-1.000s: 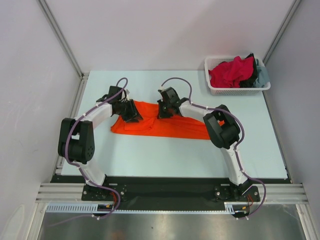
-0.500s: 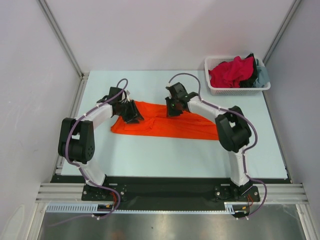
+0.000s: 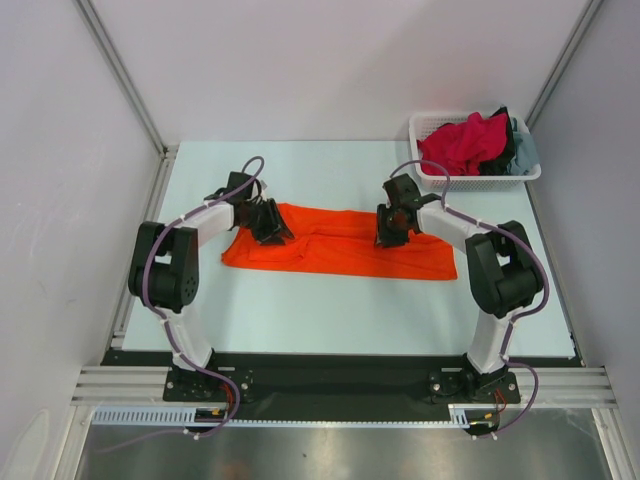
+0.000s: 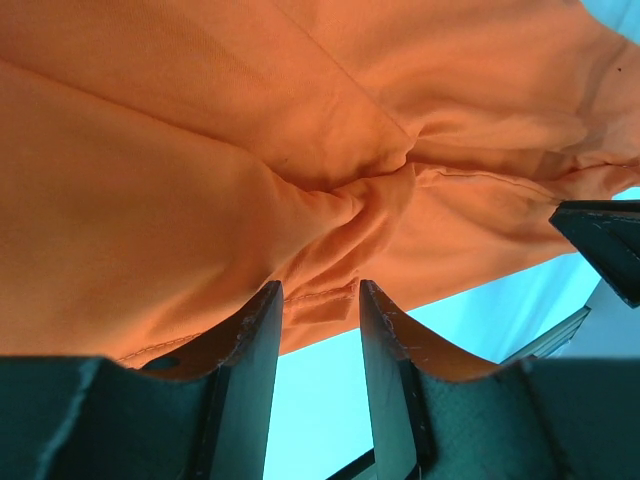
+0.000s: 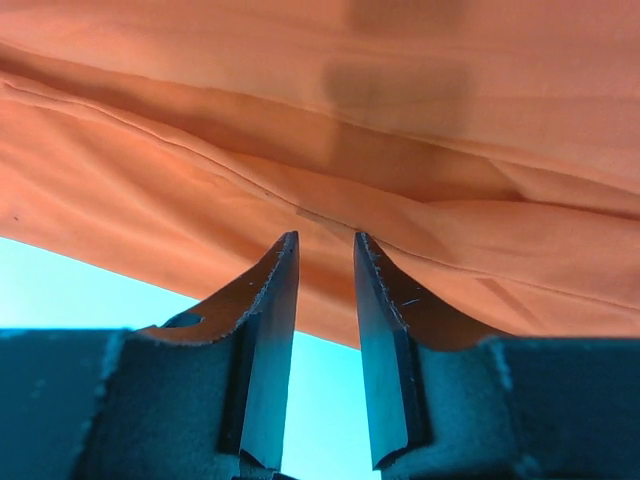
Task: Fold and stack the t-shirts
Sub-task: Fold the tshirt
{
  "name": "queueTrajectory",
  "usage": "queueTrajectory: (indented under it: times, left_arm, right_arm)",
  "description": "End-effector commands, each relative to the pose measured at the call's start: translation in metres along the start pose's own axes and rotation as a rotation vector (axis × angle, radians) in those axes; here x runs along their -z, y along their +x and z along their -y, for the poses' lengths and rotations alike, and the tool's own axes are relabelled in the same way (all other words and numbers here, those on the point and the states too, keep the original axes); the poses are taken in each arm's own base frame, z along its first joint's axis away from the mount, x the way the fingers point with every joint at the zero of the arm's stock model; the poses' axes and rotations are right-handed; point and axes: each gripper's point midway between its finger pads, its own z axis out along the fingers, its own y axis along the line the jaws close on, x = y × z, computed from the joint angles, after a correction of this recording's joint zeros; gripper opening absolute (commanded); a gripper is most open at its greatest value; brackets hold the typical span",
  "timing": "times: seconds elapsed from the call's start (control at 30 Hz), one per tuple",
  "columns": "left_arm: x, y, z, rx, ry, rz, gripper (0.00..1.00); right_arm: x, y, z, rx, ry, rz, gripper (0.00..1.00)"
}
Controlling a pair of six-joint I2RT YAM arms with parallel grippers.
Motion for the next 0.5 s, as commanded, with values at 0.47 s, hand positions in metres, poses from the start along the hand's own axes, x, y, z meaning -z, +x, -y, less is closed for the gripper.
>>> queueTrajectory:
  times: [0.47]
  left_arm:
    - [0.024,-0.012,0.026,-0.055,0.049,0.058,0.42]
  right_arm:
    - [0.041,-0.062,0.019,0.032,0.08,0.109,0.45]
